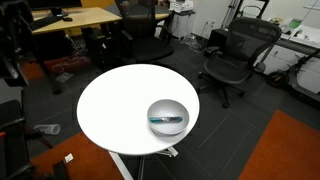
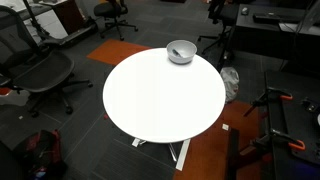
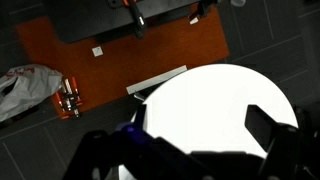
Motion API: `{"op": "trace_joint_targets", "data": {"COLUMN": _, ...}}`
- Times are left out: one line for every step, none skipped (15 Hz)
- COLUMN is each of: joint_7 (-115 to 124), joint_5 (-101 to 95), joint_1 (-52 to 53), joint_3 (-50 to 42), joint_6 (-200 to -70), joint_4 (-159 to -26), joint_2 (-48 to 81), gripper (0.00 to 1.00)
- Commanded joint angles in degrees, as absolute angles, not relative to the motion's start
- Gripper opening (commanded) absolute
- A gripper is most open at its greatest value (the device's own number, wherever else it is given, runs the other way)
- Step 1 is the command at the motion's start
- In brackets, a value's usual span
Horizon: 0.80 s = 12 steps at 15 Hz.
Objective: Pick the marker from the bowl and put it on the table
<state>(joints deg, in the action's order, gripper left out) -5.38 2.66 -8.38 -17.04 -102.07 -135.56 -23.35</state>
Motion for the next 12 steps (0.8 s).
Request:
{"op": "trace_joint_targets", "data": {"joint_7": -5.9, "joint_5": 3.1, "joint_1": -9.8, "joint_3": -15.8, "joint_6": -102.0, "joint_4": -135.5, "joint_2": -23.1, "gripper": 1.00}}
{"op": "trace_joint_targets", "data": {"joint_7": -5.9, "joint_5": 3.1, "joint_1": -9.8, "joint_3": -15.8, "joint_6": -102.0, "joint_4": -135.5, "joint_2": -23.1, "gripper": 1.00}}
{"op": "trace_joint_targets", "data": {"joint_7": -5.9, "joint_5": 3.1, "joint_1": -9.8, "joint_3": -15.8, "joint_6": -102.0, "joint_4": -135.5, "joint_2": -23.1, "gripper": 1.00}}
{"op": "trace_joint_targets", "data": {"joint_7": -5.9, "joint_5": 3.1, "joint_1": -9.8, "joint_3": -15.8, "joint_6": -102.0, "joint_4": -135.5, "joint_2": -23.1, "gripper": 1.00}}
{"op": "trace_joint_targets", "data": {"joint_7": -5.9, "joint_5": 3.1, "joint_1": -9.8, "joint_3": -15.8, "joint_6": -102.0, "joint_4": -135.5, "joint_2": -23.1, "gripper": 1.00}}
{"op": "trace_joint_targets", "data": {"joint_7": -5.9, "joint_5": 3.1, "joint_1": -9.8, "joint_3": -15.8, "joint_6": -102.0, "joint_4": -135.5, "joint_2": -23.1, "gripper": 1.00}}
{"op": "trace_joint_targets", "data": {"joint_7": -5.8, "joint_5": 2.8, "joint_1": -9.7, "joint_3": -15.5, "joint_6": -102.4, "joint_4": -135.0, "joint_2": -22.4, "gripper": 1.00}}
{"op": "trace_joint_targets", "data": {"joint_7": -5.6, "joint_5": 2.6, "joint_1": -9.4, "joint_3": -15.1, "joint_6": -103.4, "joint_4": -134.3, "joint_2": -21.3, "gripper": 1.00}}
{"op": "trace_joint_targets", "data": {"joint_7": -5.6, "joint_5": 2.5, "joint_1": -9.3, "joint_3": -14.9, "joint_6": -104.4, "joint_4": -133.8, "joint_2": -20.3, "gripper": 1.00}}
{"op": "trace_joint_targets", "data": {"joint_7": -5.2, "joint_5": 2.5, "joint_1": -9.1, "joint_3": -14.5, "joint_6": -105.7, "joint_4": -132.9, "joint_2": -18.8, "gripper": 1.00}}
{"op": "trace_joint_targets", "data": {"joint_7": -5.3, "joint_5": 2.7, "joint_1": -9.0, "joint_3": -14.3, "joint_6": -106.6, "joint_4": -132.1, "joint_2": -17.6, "gripper": 1.00}}
{"op": "trace_joint_targets", "data": {"joint_7": -4.9, "joint_5": 2.7, "joint_1": -8.9, "joint_3": -13.9, "joint_6": -108.5, "joint_4": -131.3, "joint_2": -16.0, "gripper": 1.00}}
